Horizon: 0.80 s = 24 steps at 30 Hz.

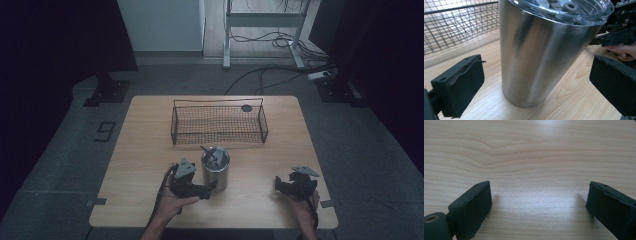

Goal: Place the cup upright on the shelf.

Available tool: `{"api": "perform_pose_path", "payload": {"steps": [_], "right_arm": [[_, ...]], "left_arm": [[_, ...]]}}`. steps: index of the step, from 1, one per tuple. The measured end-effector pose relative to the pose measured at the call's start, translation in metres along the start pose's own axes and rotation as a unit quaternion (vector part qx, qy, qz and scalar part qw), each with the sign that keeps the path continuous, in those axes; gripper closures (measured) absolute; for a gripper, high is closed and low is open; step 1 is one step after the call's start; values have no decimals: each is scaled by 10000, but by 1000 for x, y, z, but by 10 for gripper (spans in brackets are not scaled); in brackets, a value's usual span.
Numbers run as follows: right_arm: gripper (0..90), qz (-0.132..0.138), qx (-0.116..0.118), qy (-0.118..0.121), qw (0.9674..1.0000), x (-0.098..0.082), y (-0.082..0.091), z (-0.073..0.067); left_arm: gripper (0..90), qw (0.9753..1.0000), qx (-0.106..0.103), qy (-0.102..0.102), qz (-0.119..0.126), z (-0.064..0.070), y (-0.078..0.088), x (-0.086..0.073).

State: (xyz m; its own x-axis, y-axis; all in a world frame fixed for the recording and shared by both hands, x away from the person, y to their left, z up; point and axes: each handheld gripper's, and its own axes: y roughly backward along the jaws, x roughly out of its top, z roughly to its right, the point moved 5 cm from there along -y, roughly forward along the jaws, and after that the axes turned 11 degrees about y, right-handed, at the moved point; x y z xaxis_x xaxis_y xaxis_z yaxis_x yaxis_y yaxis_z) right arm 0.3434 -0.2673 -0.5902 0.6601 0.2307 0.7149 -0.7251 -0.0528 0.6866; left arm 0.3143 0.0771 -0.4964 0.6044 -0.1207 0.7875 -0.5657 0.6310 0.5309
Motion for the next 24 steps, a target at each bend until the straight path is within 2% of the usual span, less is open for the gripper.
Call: {"api": "perform_pose_path", "payload": {"steps": [12, 18, 24], "right_arm": [[64, 2, -8, 2, 10000, 0, 0, 0], [64, 1, -8, 1, 10000, 0, 0, 0], [66, 4, -10, 1, 10000, 0, 0, 0]], "left_arm": [[0, 9999, 103, -63, -19, 6, -22, 9], [0, 9995, 259, -182, 27, 11, -33, 14], [0, 9991, 413, -94, 48, 12, -45, 18]]}}
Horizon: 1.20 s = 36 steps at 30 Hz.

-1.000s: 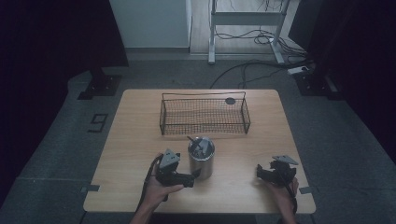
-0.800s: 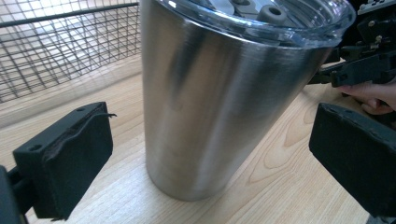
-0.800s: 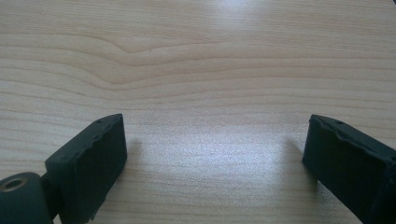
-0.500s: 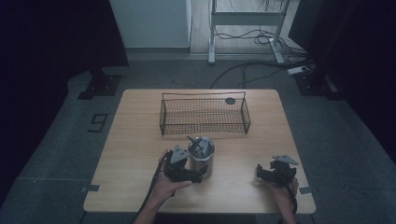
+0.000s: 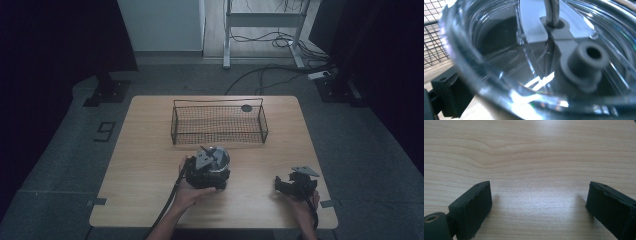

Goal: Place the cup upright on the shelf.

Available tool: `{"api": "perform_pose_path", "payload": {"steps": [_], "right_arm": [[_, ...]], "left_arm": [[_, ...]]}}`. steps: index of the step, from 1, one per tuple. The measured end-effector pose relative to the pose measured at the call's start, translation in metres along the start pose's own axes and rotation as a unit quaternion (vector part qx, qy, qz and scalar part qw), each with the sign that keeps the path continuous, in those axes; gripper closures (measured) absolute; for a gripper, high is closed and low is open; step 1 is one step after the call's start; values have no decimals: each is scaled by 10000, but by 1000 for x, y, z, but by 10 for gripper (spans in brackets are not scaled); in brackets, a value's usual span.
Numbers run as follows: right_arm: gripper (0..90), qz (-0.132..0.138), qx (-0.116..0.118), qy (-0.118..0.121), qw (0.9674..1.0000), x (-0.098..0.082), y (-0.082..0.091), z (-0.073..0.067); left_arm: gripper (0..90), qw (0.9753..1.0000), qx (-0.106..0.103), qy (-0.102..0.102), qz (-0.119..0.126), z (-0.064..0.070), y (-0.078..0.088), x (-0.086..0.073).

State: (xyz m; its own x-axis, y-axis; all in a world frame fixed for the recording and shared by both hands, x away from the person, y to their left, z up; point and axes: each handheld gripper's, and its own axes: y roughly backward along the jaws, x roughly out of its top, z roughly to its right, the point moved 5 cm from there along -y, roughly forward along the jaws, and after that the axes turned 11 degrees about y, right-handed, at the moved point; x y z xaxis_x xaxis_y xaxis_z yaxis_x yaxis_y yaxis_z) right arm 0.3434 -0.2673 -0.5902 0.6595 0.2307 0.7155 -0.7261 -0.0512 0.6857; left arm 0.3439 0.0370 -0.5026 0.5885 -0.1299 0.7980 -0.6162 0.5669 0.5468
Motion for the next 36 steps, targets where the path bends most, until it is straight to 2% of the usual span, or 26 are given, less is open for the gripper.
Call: {"api": "perform_pose_path", "payload": {"steps": [7, 18, 27, 36], "right_arm": [[68, 2, -2, -2, 10000, 0, 0, 0], [71, -4, -4, -29, 10000, 0, 1, 0], [71, -2, -1, -30, 10000, 0, 1, 0], [71, 1, -4, -22, 10000, 0, 1, 0]], "left_arm": [[8, 10000, 10, 8, 51, 0, -3, 1], [29, 9999, 27, -116, 126, 0, 1, 1], [35, 9995, -10, -101, 310, -4, 19, 5], [36, 9993, -39, -131, 358, -8, 34, 11]]}}
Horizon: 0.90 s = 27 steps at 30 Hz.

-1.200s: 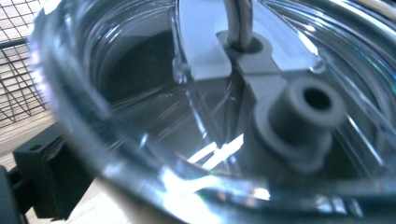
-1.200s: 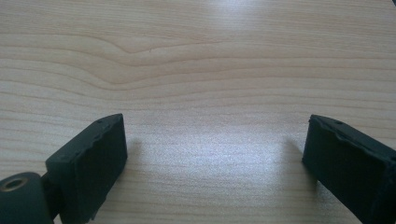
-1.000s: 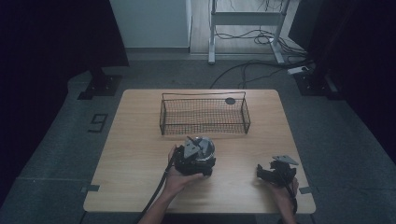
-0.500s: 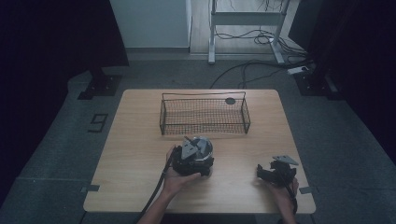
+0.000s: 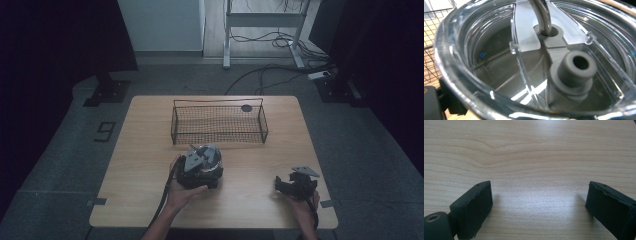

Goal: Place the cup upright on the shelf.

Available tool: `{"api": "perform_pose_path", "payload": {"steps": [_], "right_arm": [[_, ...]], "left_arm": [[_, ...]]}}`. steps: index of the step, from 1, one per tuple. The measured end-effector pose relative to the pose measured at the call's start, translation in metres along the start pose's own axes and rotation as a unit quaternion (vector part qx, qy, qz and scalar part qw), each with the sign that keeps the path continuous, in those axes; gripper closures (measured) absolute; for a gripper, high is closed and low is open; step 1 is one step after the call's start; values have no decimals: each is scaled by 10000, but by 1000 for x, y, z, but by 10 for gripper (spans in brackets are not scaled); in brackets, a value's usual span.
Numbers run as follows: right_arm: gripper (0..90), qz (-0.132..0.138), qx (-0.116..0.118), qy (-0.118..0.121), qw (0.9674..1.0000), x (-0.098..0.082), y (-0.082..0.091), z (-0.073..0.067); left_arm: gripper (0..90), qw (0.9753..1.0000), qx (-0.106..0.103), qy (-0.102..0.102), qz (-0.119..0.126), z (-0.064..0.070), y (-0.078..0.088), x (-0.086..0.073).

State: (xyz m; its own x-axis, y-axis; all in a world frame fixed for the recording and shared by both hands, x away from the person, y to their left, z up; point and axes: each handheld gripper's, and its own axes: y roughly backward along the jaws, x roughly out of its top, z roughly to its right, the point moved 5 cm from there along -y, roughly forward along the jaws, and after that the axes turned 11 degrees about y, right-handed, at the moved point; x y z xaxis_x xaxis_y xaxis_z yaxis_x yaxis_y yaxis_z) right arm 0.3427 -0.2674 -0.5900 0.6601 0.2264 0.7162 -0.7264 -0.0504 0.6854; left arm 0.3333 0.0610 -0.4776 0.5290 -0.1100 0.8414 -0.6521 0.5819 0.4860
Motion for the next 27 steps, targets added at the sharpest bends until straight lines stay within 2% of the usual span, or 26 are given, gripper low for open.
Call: {"api": "perform_pose_path", "payload": {"steps": [6, 13, 27], "right_arm": [[71, -3, 5, -9, 10000, 0, 0, 0], [71, 1, 2, 0, 10000, 0, 0, 0], [76, 4, -9, -6, 10000, 0, 0, 0]], "left_arm": [[36, 10000, -12, 62, 68, -3, 6, 5], [36, 9998, 77, 122, 112, -12, 15, 12], [37, 9995, 169, 131, 217, -22, 28, 25]]}}
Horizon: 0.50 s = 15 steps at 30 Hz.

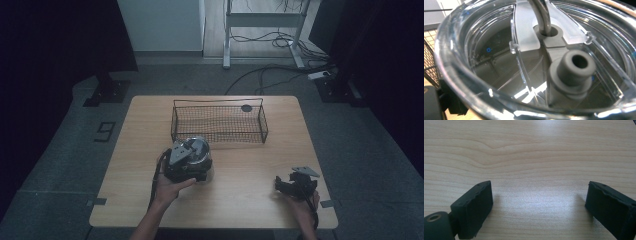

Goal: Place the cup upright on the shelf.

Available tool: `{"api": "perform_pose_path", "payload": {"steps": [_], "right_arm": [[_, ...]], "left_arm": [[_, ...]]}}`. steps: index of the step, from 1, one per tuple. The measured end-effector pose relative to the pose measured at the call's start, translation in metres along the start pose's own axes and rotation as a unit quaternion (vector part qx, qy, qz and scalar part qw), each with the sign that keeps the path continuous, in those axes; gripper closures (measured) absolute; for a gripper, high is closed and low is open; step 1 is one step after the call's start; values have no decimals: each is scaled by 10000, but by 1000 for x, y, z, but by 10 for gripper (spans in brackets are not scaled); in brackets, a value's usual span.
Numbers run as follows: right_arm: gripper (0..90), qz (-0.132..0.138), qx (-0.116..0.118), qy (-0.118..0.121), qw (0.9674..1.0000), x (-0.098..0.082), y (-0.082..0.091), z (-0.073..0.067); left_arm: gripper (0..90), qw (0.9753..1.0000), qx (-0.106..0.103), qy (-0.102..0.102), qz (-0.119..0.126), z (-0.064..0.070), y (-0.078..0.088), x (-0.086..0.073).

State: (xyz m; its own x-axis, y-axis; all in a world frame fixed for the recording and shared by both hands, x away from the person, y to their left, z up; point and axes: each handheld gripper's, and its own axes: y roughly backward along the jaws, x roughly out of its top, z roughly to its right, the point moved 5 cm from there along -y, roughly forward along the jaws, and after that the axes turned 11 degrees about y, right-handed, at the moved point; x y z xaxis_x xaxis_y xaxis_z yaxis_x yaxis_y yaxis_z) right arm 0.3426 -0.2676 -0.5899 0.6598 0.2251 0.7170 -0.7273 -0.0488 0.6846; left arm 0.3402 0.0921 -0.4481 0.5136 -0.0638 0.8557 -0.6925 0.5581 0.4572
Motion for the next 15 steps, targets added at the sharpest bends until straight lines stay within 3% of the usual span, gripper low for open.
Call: {"api": "perform_pose_path", "payload": {"steps": [15], "right_arm": [[78, 2, -13, -5, 10000, 0, 0, 0]], "left_arm": [[37, 9999, 91, 117, 67, -11, 7, 11]]}}
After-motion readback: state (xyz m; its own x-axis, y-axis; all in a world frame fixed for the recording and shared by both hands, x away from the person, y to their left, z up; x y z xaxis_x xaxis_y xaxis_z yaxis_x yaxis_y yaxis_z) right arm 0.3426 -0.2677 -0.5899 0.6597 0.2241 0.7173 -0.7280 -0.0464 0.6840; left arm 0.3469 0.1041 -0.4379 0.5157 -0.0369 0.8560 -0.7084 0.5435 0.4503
